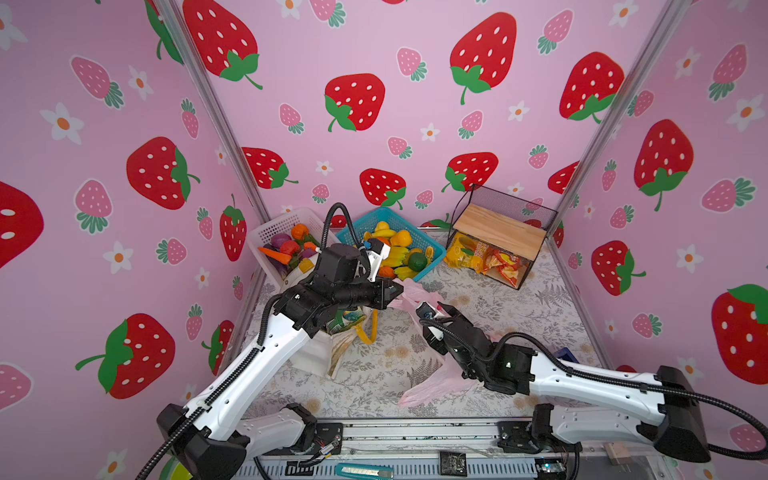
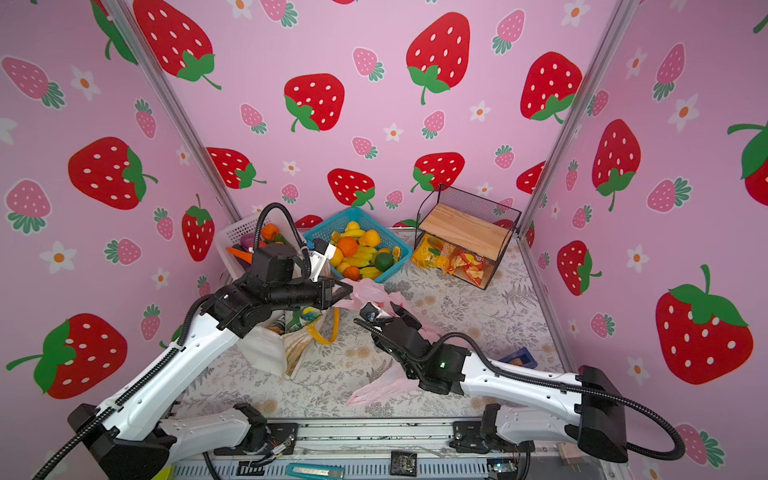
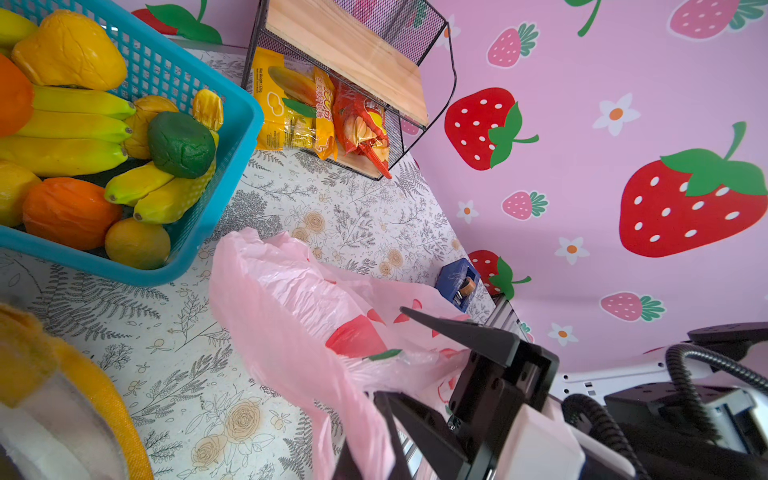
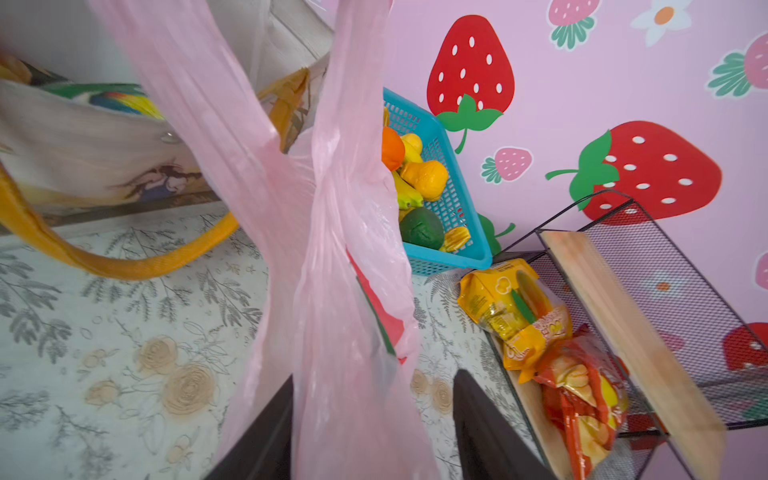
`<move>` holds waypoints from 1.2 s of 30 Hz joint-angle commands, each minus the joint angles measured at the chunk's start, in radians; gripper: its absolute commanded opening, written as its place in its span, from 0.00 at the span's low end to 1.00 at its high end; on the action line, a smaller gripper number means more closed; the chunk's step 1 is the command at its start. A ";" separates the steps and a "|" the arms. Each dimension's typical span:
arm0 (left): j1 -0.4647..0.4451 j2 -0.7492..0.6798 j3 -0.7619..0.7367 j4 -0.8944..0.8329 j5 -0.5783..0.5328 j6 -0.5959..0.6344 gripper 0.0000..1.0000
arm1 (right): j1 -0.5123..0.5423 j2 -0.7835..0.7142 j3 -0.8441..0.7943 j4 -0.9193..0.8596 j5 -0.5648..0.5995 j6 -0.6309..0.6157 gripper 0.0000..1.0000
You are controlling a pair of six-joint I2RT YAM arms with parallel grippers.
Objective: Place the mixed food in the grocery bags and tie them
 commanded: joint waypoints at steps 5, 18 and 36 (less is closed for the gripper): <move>0.005 0.032 0.105 -0.060 -0.082 0.044 0.32 | -0.409 -0.191 -0.053 -0.050 -0.582 0.426 0.00; 0.006 -0.250 -0.247 0.209 -0.226 -0.121 0.78 | -0.894 -0.318 -0.227 0.330 -1.222 0.959 0.00; -0.188 -0.067 -0.387 0.662 -0.164 -0.314 0.78 | -0.913 -0.330 -0.199 0.575 -1.242 1.209 0.00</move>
